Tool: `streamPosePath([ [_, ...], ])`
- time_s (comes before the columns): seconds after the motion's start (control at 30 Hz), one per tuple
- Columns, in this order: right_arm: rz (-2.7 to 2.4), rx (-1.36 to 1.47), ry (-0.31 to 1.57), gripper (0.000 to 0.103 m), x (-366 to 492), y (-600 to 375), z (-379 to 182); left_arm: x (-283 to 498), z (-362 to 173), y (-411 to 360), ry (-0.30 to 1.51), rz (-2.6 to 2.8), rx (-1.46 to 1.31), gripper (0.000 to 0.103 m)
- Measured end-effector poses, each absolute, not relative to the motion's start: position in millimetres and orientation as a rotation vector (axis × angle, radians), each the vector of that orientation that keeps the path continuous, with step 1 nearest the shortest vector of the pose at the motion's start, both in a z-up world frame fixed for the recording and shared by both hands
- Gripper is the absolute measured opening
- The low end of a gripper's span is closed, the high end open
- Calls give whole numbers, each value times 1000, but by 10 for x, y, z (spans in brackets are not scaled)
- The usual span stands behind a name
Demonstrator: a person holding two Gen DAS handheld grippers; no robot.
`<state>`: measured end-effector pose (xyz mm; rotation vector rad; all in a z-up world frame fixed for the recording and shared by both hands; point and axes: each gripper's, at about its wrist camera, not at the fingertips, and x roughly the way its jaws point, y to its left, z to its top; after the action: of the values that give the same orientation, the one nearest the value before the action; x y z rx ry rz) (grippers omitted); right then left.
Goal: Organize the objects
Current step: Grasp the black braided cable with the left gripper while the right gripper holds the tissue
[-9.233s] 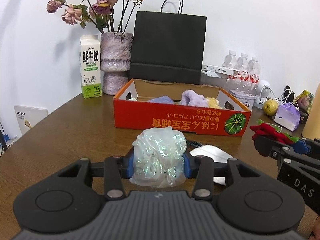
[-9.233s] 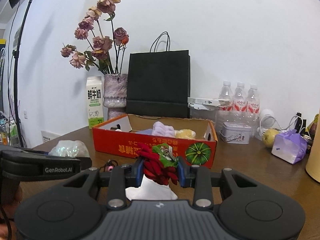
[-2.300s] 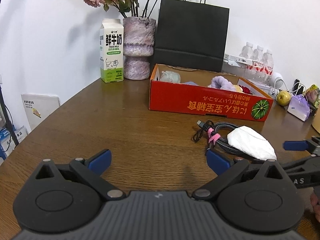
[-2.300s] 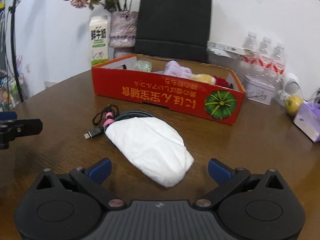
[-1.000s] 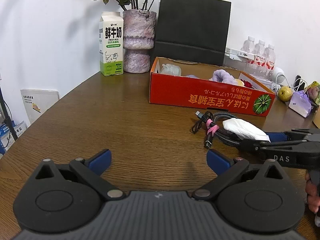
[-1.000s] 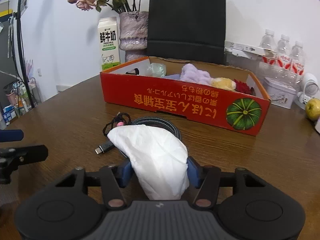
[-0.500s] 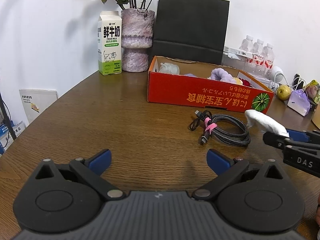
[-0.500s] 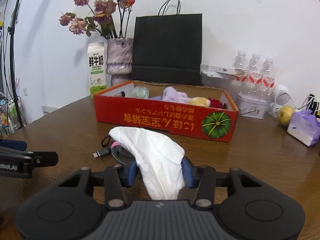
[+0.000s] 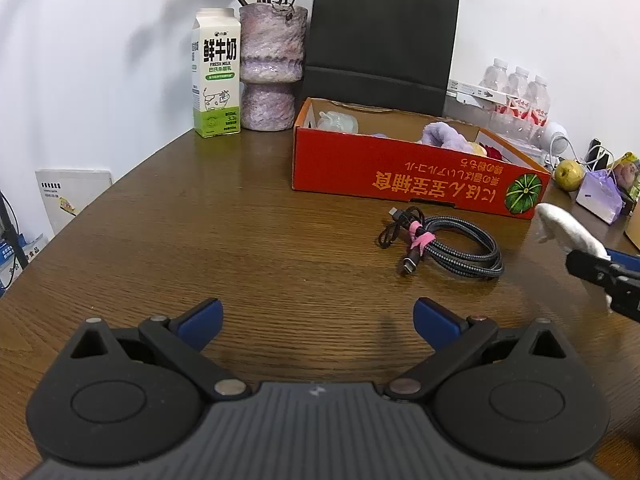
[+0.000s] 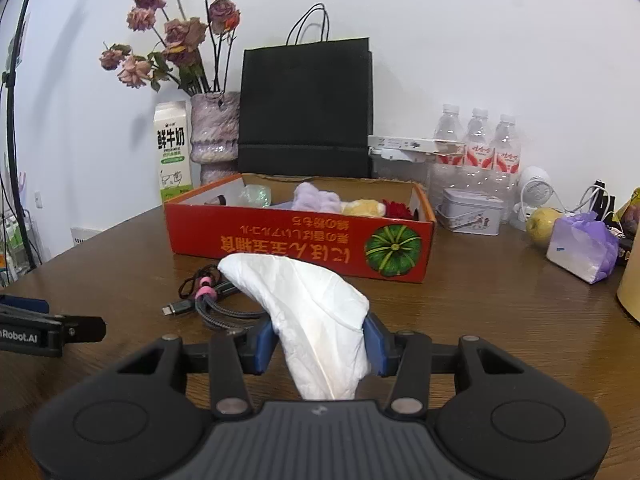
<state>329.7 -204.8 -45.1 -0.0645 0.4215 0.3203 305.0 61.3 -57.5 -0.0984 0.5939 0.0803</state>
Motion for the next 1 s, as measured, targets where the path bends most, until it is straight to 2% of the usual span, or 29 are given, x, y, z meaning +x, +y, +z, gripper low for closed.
streamPosePath([
  [0.57,251,5,402,45,3435,-2693,-398,3475,-566,12,697,23,-43,103],
  [1.0,248,2,402,46,3457,-2777,-411,3976,-417,-362,697,14,-50,103],
])
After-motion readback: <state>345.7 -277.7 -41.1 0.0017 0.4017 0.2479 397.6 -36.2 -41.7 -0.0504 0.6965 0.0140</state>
